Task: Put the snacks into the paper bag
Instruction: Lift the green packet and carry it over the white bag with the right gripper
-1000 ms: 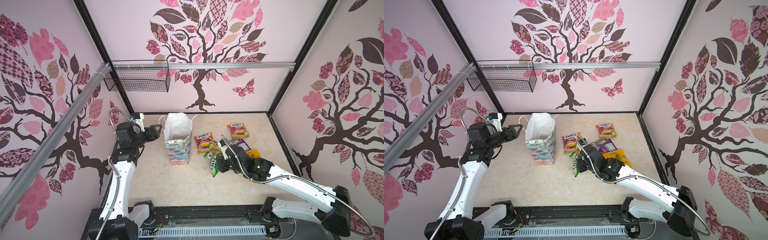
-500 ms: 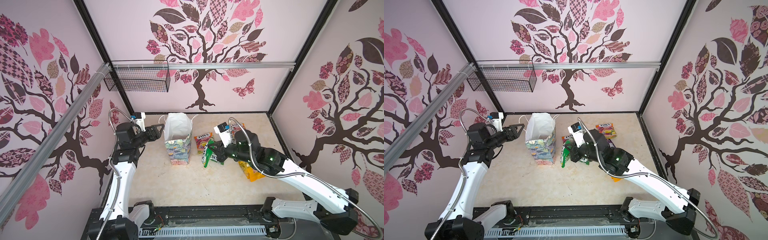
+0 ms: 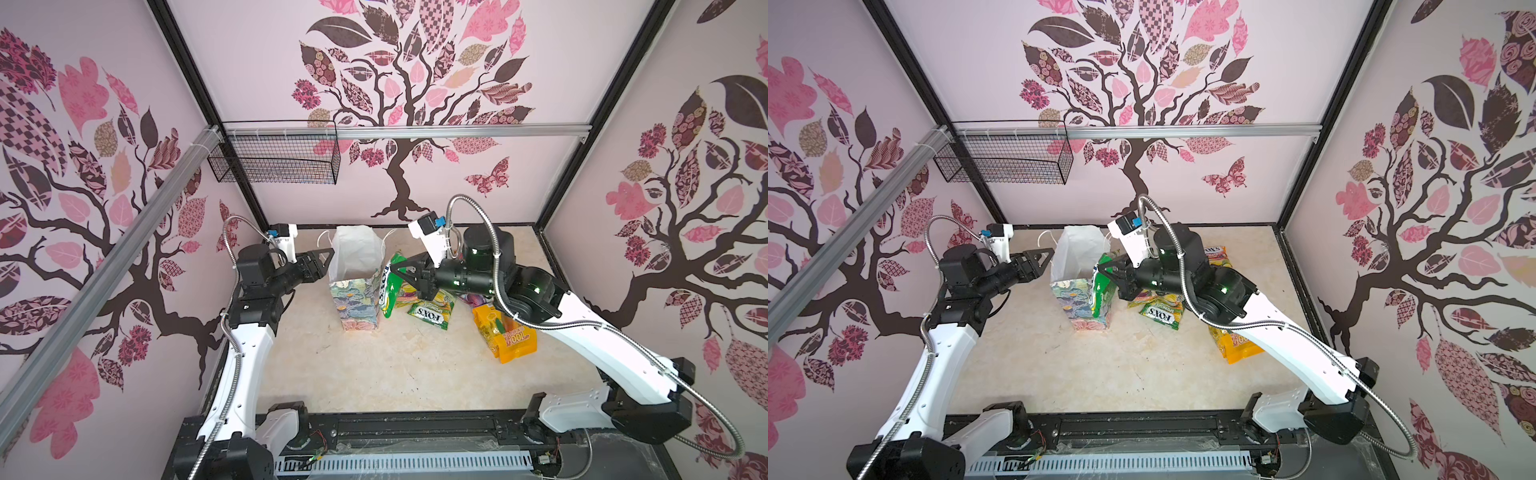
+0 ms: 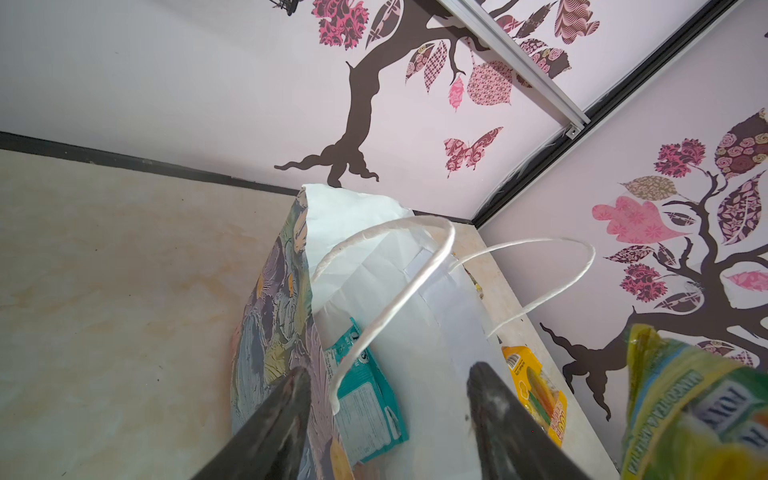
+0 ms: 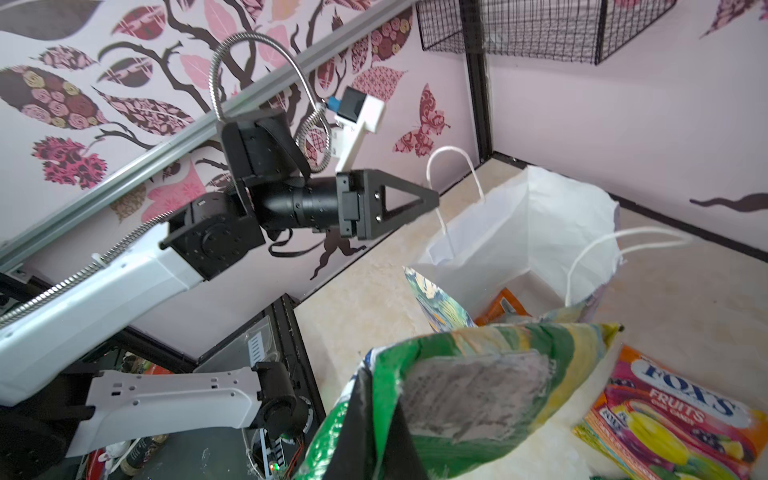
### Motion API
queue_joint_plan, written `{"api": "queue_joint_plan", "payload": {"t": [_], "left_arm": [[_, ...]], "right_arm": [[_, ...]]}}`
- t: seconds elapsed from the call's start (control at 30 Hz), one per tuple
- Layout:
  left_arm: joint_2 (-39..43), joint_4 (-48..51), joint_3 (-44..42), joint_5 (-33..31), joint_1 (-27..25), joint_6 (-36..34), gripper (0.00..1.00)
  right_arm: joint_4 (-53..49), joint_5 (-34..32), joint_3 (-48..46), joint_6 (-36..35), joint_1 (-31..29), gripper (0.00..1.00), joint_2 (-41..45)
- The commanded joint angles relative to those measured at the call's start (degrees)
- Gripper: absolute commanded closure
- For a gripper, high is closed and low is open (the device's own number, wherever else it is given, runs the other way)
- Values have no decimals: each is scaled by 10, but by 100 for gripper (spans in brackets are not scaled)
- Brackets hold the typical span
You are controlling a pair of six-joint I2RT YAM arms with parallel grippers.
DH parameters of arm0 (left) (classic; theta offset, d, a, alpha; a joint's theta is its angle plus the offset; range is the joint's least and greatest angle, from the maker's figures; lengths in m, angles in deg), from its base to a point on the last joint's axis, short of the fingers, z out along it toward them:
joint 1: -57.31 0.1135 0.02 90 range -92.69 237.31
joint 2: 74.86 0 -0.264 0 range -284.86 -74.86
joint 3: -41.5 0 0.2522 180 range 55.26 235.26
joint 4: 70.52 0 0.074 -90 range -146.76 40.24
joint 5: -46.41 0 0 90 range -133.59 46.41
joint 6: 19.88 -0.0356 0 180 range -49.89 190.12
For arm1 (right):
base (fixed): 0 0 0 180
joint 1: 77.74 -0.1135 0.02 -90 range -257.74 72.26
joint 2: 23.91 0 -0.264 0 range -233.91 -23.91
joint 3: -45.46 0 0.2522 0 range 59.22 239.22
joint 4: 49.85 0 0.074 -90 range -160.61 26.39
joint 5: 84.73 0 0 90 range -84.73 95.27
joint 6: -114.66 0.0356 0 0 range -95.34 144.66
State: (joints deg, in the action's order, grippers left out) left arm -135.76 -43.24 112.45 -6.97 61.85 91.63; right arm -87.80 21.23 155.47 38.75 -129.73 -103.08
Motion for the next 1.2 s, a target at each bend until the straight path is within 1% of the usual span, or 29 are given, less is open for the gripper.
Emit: {"api": "queue_joint_plan", "payload": {"t": [0.0,0.1,0.23,0.33,0.43,0.5,0.7,0.87,0.97,1.03,1.17], "left_arm": [[8,12,-8,-4,-3,-12,36],[12,29,-4,-19,-3,-17,37],[20,54,4,-48,-2,-17,36],[24,68,2,-52,-3,-20,36],[29,62,-10,-53,-2,-14,36],[31,56,-18,-52,-3,-10,36],[29,61,-19,-60,-2,-15,37],[25,54,-23,-60,-3,-9,37],[21,51,-25,-59,-3,-5,37],[19,46,-26,-52,-3,-3,37],[19,43,-27,-46,-3,-2,37]], "right_arm": [[0,36,82,-14,-1,100,-41],[-26,45,162,-13,-1,100,-94],[-87,40,294,-9,0,100,-183],[-121,35,386,-7,0,100,-246],[-142,28,452,-5,3,100,-297],[-144,39,480,3,10,100,-323],[-99,86,487,44,44,100,-365],[-87,120,487,70,70,100,-398],[-79,139,487,81,77,100,-417],[-66,163,487,99,81,100,-431],[-58,166,487,108,81,100,-445]]}}
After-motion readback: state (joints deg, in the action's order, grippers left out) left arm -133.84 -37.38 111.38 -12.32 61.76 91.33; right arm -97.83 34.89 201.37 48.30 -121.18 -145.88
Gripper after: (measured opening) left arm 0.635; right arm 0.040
